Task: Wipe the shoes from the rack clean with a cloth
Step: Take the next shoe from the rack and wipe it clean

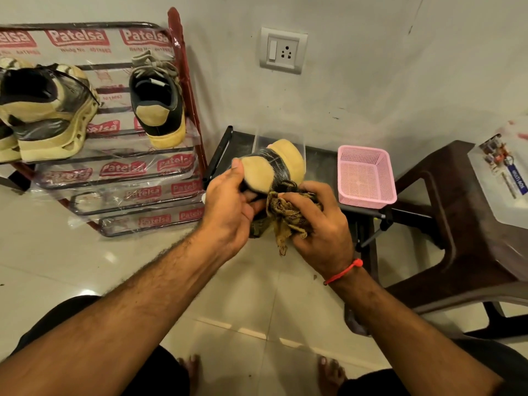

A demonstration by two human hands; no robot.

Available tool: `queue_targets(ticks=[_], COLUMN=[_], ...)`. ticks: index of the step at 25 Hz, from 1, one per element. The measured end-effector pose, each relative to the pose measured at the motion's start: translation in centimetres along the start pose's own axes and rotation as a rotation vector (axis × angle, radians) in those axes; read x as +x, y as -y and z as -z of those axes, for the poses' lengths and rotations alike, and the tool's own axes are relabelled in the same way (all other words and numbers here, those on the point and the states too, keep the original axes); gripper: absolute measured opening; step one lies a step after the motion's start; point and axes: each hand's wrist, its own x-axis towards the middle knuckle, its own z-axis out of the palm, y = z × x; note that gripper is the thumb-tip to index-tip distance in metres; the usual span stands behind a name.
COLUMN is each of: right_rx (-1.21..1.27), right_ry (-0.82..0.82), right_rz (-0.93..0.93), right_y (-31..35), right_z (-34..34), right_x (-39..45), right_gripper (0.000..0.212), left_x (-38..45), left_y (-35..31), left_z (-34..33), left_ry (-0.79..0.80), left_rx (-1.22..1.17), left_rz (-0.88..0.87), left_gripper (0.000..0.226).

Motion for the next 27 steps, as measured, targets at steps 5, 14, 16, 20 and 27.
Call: queue_targets(ticks=[5,14,16,20,27], right_rx=[-0.013,0.037,0.001,-0.030,-0.099], right_ry=[-0.099,-0.058,-0.084,0.037,0.109], right_rz=[-0.113,-0.132,-0.152,-0.113,-0.197], right_y=[0.1,-0.1,-0.1,0.5,-0.4], right_z=[1.2,1.6,1.9,1.0,2.9], right_x=[3.1,2.2,3.1,1.1,4.3], right_gripper=[0.044,0.043,0.044,0.039,0.043], left_x=[-1.5,-1.0,-1.3,0.2,-1.1], left_y=[2.7,2.4,3.4,2.7,6.8], left_z=[-0.7,-0.4,-0.6,0.4,1.8], left_ry=[0.107,0.092,0.129,0.112,0.381], left_rx=[0.226,0.204,0.252,0.310,0.654], left_rz=[0.018,0.018,0.014,-0.097,-0.261], left_gripper=[0.035,0.034,0.034,0.036,0.042])
